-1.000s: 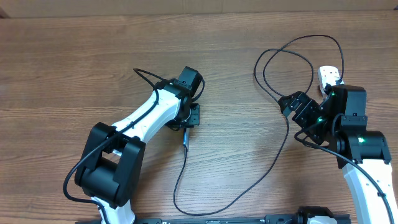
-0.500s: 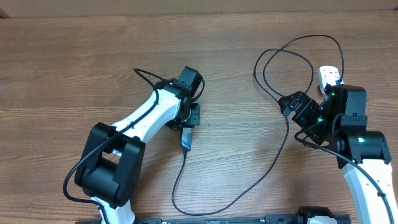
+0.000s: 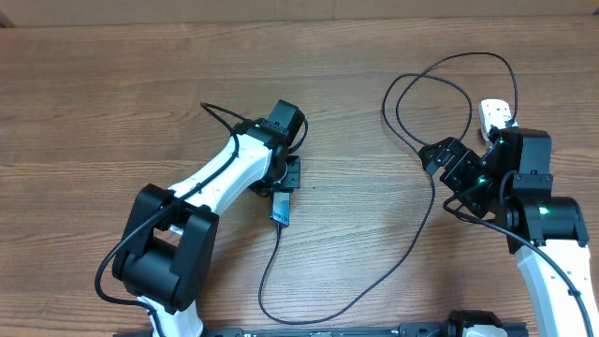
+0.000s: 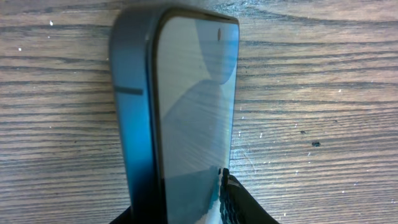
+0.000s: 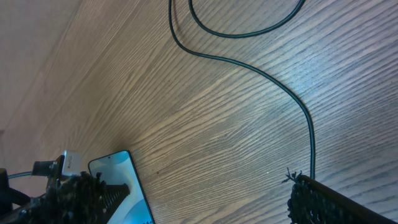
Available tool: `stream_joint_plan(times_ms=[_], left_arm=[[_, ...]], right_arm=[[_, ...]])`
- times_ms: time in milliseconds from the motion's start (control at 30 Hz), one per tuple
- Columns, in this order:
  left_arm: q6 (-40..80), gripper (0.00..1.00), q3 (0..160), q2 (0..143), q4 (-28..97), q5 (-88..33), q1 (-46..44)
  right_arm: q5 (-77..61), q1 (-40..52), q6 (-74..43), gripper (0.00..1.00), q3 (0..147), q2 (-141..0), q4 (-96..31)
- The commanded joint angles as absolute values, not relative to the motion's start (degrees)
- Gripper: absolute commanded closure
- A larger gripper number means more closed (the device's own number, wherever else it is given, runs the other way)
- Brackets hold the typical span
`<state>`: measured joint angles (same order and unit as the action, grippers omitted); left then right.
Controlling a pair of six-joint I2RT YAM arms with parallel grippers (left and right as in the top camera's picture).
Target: Plug charger to phone and switch on socket
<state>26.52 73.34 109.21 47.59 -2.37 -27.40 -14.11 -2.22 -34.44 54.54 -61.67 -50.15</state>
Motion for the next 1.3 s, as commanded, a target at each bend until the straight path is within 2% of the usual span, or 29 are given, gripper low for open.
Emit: stream_joint_plan(times_ms=[0,200,1033,1267], left_arm=[[25.7,0.7,74.3,109.6,47.7,-2.8,-27.8],[25.7,0.66,74.3,109.6,47.8,-2.8,-27.8],[25.7,0.59,74.3,109.6,47.7,-2.8,-27.8],[25.7,0.64,74.3,109.6,47.8,-3.0,-27.8]], right_arm=[[-13.3,-2.3,-33.8,0.0,55.7,-61.1,-50.0],[-13.3,-2.3,-33.8,0.0,55.7,-61.1,-50.0],[-13.3,-2.3,-33.8,0.0,55.7,-61.1,-50.0],[-13.3,-2.3,-33.8,0.0,55.7,-61.1,-50.0]])
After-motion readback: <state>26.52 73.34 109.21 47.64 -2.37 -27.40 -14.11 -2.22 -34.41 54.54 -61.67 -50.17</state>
